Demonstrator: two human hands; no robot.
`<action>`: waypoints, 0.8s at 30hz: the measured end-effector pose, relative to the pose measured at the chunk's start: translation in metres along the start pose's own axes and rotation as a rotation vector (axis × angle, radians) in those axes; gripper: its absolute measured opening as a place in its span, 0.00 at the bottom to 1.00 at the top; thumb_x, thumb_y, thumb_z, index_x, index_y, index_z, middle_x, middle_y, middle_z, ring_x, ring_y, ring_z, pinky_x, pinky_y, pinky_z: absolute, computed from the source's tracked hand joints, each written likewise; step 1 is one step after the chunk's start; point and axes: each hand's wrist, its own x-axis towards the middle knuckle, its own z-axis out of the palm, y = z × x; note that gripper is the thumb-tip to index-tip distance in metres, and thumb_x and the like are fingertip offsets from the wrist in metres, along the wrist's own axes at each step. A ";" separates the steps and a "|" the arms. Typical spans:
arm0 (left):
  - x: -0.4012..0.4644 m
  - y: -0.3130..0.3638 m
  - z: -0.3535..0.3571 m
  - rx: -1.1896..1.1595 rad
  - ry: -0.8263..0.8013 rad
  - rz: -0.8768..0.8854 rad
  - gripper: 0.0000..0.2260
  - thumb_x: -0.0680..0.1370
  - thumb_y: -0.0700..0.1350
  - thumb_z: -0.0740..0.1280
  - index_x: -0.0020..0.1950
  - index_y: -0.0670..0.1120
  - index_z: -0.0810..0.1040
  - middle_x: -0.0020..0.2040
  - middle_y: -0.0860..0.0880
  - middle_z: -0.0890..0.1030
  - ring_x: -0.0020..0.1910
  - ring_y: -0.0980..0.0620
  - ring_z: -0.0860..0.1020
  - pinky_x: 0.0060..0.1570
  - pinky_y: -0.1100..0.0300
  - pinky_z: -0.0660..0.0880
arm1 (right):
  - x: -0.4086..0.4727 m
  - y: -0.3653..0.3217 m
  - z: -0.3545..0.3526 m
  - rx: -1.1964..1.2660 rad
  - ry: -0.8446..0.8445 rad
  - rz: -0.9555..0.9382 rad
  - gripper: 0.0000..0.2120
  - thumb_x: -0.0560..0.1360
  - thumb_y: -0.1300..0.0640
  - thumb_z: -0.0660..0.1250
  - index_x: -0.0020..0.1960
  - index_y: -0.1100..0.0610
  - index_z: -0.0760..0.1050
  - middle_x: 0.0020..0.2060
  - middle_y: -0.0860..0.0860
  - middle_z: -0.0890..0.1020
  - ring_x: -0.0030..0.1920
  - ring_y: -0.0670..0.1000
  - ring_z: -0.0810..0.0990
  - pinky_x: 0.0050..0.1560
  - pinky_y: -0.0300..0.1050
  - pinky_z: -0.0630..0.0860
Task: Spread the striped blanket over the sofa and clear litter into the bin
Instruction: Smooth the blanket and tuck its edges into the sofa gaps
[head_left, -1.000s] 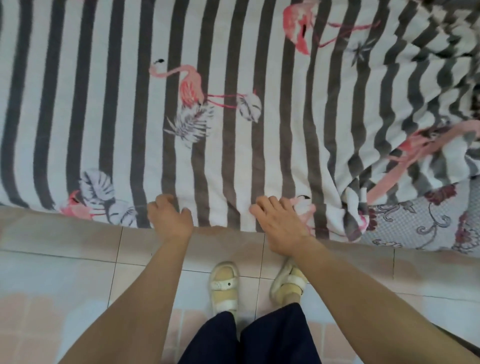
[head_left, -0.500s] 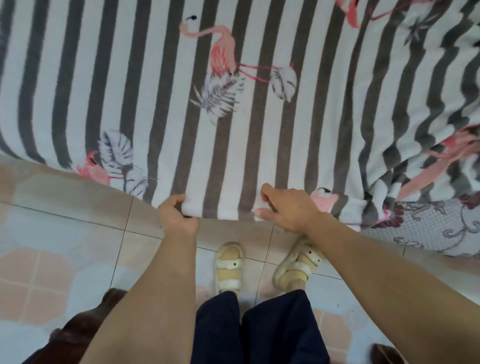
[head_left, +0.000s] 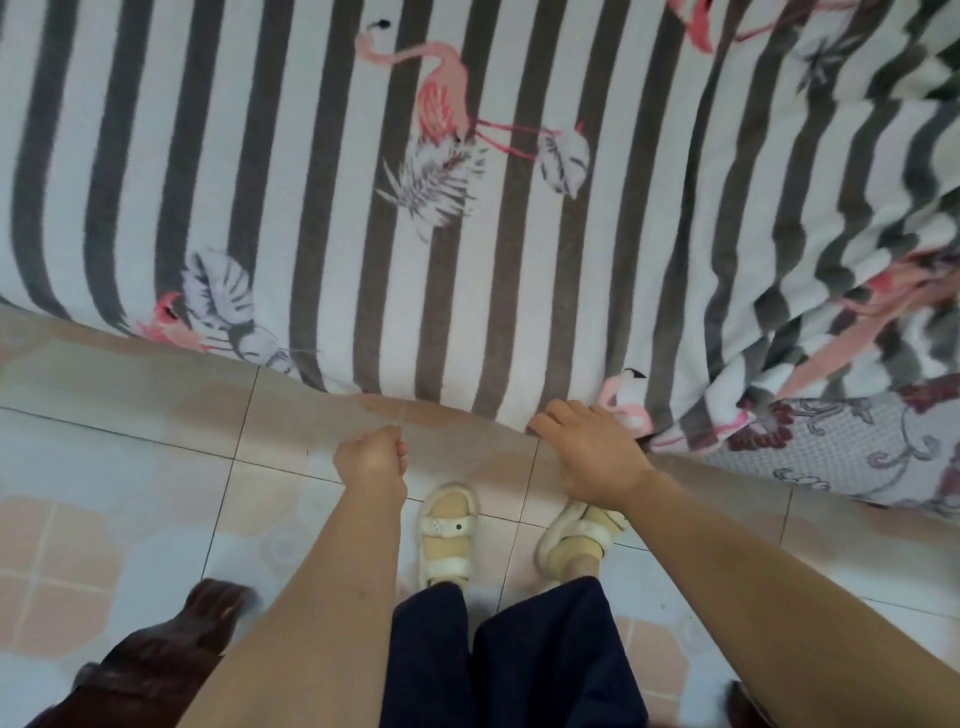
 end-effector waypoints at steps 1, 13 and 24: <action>-0.010 -0.001 0.011 0.046 -0.027 0.075 0.04 0.73 0.34 0.66 0.40 0.42 0.75 0.32 0.44 0.75 0.28 0.51 0.72 0.27 0.61 0.69 | -0.004 0.004 -0.004 0.013 0.039 0.033 0.20 0.65 0.63 0.63 0.57 0.56 0.73 0.50 0.53 0.75 0.49 0.56 0.75 0.42 0.45 0.63; -0.177 -0.019 0.164 0.840 -0.520 0.918 0.07 0.72 0.37 0.65 0.42 0.49 0.78 0.40 0.53 0.80 0.43 0.51 0.79 0.46 0.60 0.75 | -0.093 0.113 -0.077 0.149 0.282 0.485 0.17 0.67 0.65 0.62 0.55 0.58 0.75 0.49 0.56 0.79 0.49 0.59 0.77 0.46 0.50 0.73; -0.307 -0.097 0.352 1.230 -0.773 1.258 0.11 0.73 0.39 0.64 0.53 0.47 0.80 0.51 0.47 0.83 0.50 0.45 0.80 0.52 0.54 0.77 | -0.206 0.314 -0.081 0.277 0.434 0.733 0.13 0.71 0.65 0.62 0.55 0.62 0.74 0.49 0.58 0.79 0.50 0.62 0.77 0.40 0.50 0.70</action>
